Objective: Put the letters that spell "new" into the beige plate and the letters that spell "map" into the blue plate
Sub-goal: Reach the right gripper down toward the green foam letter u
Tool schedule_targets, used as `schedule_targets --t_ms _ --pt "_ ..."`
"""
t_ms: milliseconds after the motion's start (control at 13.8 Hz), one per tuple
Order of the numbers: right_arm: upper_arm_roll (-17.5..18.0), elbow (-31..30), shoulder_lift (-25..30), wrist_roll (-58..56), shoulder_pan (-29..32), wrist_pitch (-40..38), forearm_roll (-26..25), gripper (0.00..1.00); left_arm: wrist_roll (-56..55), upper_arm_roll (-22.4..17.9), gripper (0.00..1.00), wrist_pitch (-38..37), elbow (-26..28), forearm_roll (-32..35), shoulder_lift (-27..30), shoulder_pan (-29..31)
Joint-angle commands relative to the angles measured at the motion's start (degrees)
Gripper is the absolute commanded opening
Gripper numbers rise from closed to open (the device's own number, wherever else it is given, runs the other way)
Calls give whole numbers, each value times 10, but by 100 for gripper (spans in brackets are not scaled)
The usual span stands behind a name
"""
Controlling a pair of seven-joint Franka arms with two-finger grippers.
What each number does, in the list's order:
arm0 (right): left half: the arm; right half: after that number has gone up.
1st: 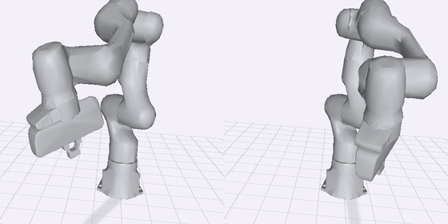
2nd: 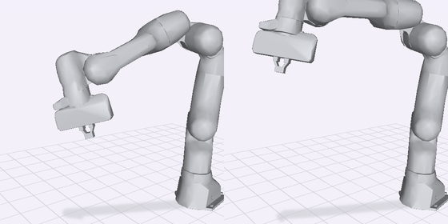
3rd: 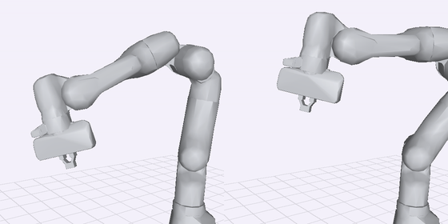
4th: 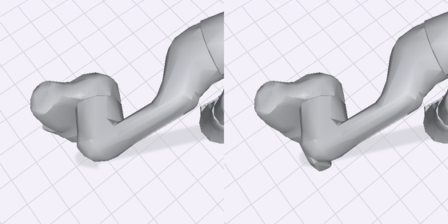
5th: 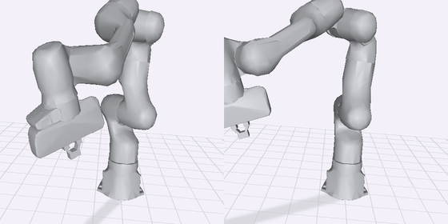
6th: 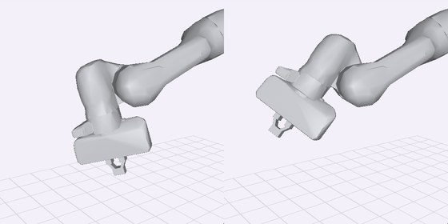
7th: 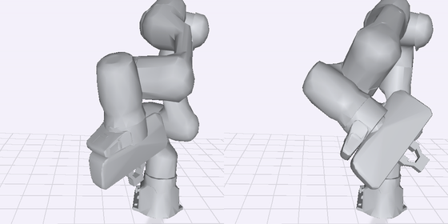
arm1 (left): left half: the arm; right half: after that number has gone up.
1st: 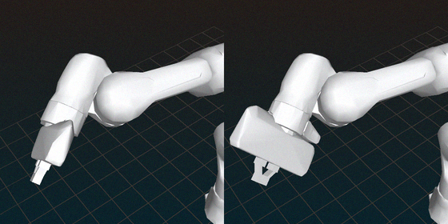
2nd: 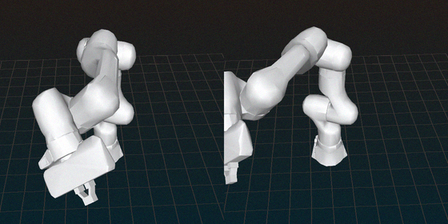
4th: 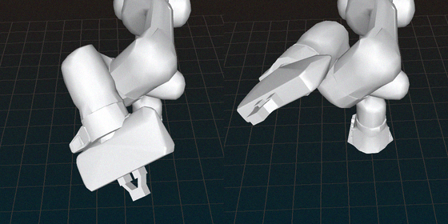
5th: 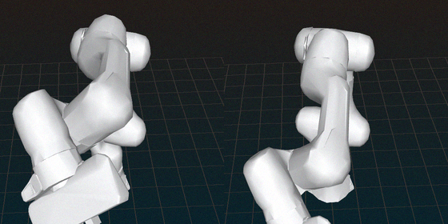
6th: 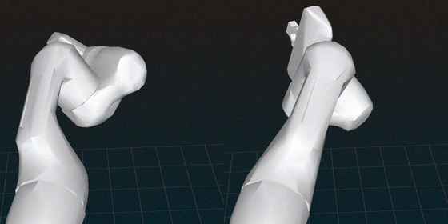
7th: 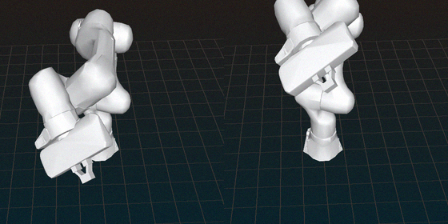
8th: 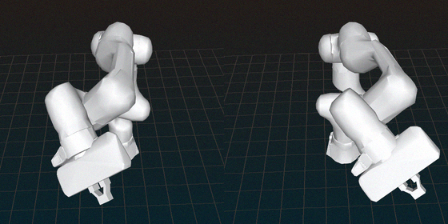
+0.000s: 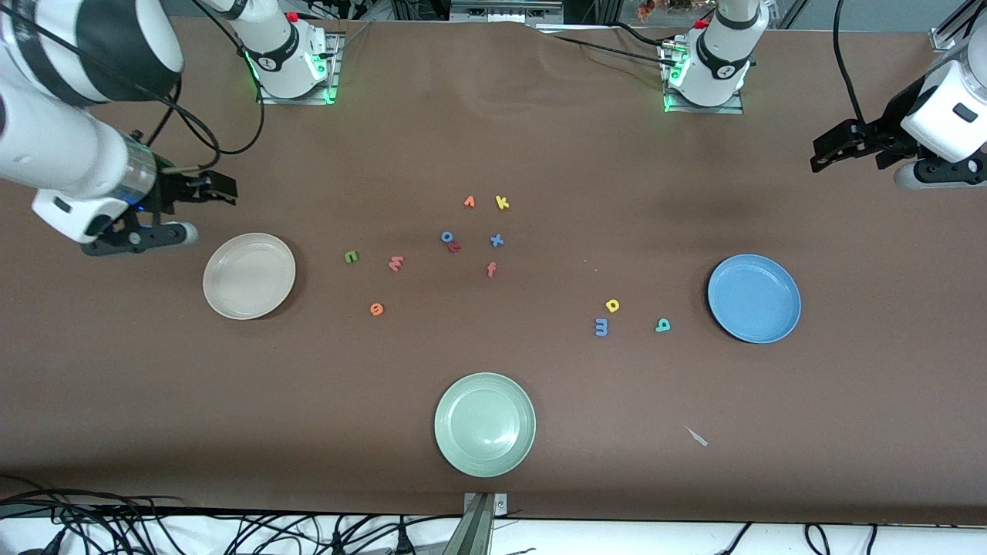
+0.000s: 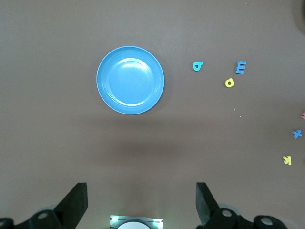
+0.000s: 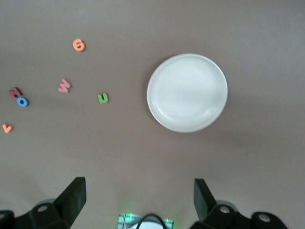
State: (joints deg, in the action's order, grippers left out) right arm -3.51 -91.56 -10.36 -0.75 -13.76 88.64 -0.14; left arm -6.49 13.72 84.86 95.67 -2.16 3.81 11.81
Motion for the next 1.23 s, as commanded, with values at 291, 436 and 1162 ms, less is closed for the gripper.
schedule_targets --t_ms 291,436,1162 --pt "2 -64 -45 2 -43 152 6 100 -2 3 100 -6 -14 4 -6 3" --pt "10 -113 -45 2 -43 225 6 100 -2 2 100 1 -14 4 -7 4" --pt "39 -353 -54 2 -44 581 5 100 6 -175 100 10 -11 0 -13 -158"
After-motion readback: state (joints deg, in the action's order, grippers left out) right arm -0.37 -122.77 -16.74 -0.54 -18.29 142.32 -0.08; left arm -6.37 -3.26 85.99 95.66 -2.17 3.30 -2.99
